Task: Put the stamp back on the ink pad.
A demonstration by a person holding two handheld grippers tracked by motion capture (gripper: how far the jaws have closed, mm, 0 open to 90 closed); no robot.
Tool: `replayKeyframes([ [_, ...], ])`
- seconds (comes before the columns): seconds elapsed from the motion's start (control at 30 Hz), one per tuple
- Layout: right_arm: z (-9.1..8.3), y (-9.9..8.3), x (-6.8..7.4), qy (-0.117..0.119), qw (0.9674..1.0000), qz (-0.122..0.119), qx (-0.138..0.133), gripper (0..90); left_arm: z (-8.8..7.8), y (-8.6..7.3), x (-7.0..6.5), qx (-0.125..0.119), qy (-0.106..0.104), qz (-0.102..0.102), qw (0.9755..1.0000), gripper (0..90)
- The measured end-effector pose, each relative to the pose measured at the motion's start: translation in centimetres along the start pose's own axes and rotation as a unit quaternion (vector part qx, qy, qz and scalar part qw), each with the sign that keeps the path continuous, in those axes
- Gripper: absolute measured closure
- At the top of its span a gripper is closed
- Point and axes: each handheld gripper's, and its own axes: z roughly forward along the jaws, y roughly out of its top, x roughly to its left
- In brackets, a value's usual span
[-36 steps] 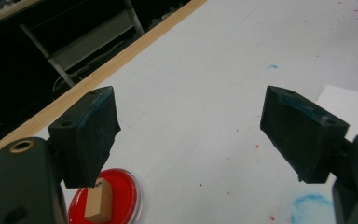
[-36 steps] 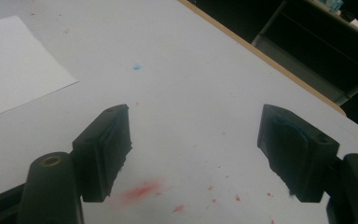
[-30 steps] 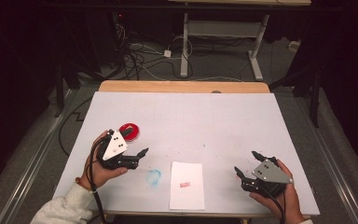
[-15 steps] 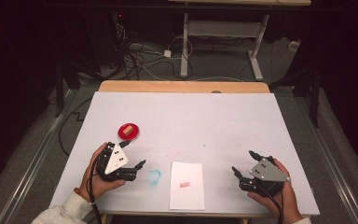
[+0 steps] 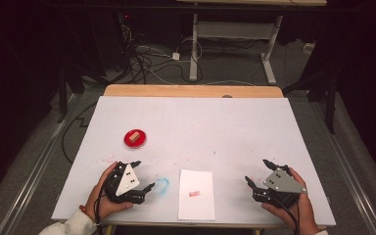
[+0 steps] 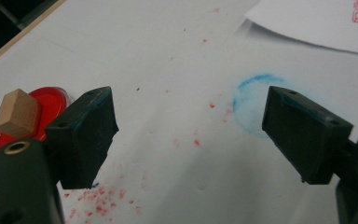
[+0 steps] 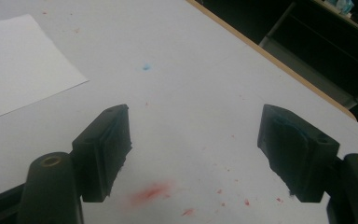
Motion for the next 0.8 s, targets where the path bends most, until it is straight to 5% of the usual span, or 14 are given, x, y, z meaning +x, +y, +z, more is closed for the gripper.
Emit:
replayKeyframes([
  [0.8,0.1,0.42,0.35,0.0,1.0,-0.005,-0.001,25.8,-0.67,-0.21,0.21,-0.004,0.005,-0.007,1.0,17.0],
])
